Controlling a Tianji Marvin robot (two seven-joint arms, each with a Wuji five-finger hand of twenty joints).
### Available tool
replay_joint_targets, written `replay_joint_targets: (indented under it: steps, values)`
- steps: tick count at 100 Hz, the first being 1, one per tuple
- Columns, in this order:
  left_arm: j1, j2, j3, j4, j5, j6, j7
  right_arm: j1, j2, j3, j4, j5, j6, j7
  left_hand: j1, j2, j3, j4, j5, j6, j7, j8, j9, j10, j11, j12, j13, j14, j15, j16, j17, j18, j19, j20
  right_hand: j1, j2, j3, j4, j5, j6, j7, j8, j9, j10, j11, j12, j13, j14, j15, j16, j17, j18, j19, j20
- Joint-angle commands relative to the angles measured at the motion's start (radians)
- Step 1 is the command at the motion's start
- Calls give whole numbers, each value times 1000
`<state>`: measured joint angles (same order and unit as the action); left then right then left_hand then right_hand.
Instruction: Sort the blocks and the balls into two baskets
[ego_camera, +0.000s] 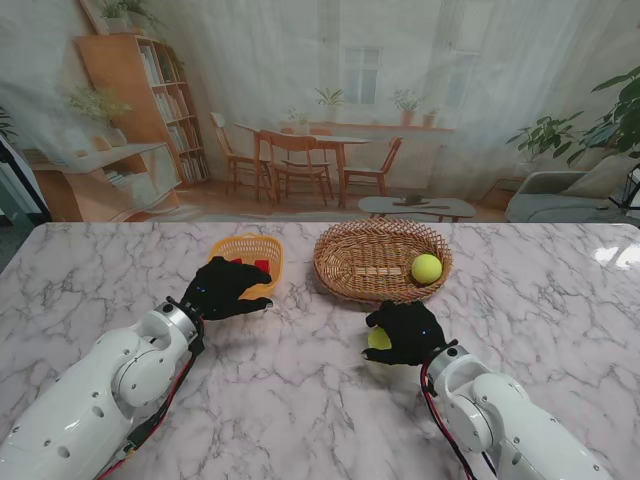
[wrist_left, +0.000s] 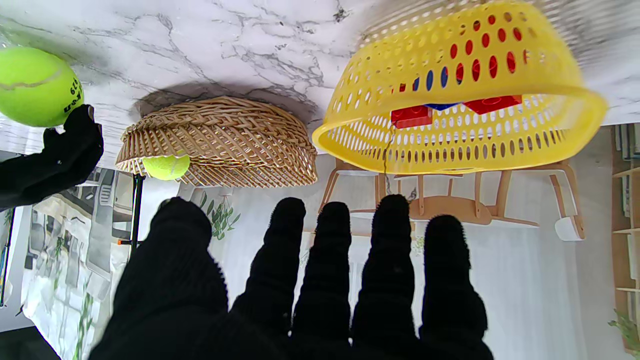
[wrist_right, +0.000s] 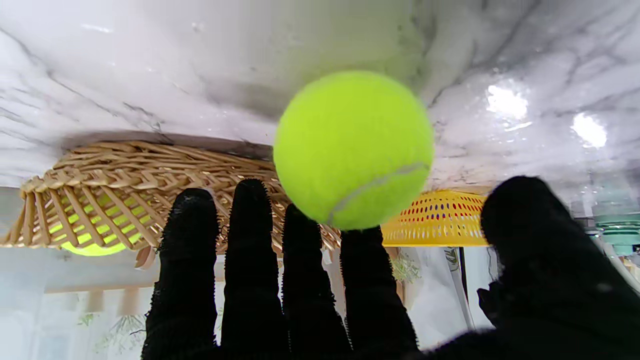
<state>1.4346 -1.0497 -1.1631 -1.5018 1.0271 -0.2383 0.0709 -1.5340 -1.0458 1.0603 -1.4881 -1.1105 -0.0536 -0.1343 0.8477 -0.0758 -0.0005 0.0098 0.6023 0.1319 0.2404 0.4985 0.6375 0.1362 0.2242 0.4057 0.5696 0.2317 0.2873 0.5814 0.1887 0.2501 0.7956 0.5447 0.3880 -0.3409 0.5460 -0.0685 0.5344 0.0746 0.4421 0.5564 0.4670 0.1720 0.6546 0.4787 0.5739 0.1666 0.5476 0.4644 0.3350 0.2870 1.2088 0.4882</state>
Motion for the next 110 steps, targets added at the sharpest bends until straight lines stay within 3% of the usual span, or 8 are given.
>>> replay_joint_targets:
  steps: [1,17,29,44,57,86,96,110]
  values:
    - [-2,0,3,4,1,0,-9,6,2,-9,21,2,11,6,1,39,-21,-10,-7,11,7,-3,19,5,3,9,-7,11,22,4,-12,-8,19,5,-33,-20,38,14,2,12,10,20,-6,13,27,13,9,-2,61,16,11,-21,30,23]
    - [0,1,2,1,1,3,-16,27,1,-40,56,12,25,-1,0,39,-21,-10,-3,11,8,-3,20,4,2,9,-7,14,22,3,-12,-6,18,6,-40,-39,59,11,0,2,22,24,2,13,51,26,31,-15,145,62,57,-50,95,72]
    - [0,1,2,1,2,2,-16,42,-2,-60,80,25,35,-15,0,38,-21,-11,-2,13,8,-3,20,5,2,9,-6,13,22,3,-12,-5,18,6,-28,-109,110,8,6,-12,45,28,16,24,74,38,85,-23,227,102,162,-63,147,99]
    - [-1,1,2,1,2,3,-17,53,-8,-80,106,49,55,-35,0,38,-21,-11,-1,11,9,-3,20,7,1,9,-8,13,21,3,-12,-5,18,6,-27,-199,213,-6,24,-19,81,15,46,36,94,40,152,-33,292,130,266,-87,185,93]
    - [-1,1,2,1,3,3,-18,65,-7,-99,122,55,65,-29,0,38,-21,-11,4,10,11,-1,22,5,1,9,-6,14,22,3,-12,-5,18,6,-4,-222,258,-11,34,-18,102,6,61,35,108,43,184,-44,315,139,308,-104,198,85]
    - [-2,1,3,2,3,3,-19,80,-14,-121,142,78,75,-51,0,39,-21,-11,6,9,13,0,20,4,0,9,-8,12,21,3,-12,-6,18,6,181,-213,396,-16,83,-41,185,2,142,9,177,84,285,-89,398,165,420,-158,262,82]
    - [-1,1,2,2,3,4,-17,70,-17,-104,130,81,60,-70,0,38,-21,-11,9,8,14,0,21,5,1,9,-7,13,21,3,-12,-5,18,6,248,-219,391,-82,78,-54,284,-120,165,3,179,93,306,-94,400,160,440,-160,268,65]
    - [-2,1,3,3,3,4,-17,41,-18,-60,84,71,36,-80,-1,39,-21,-11,10,8,15,1,21,5,0,9,-6,12,21,3,-12,-6,18,6,286,-220,385,-105,83,-58,319,-135,178,1,180,94,318,-94,400,159,450,-161,269,63]
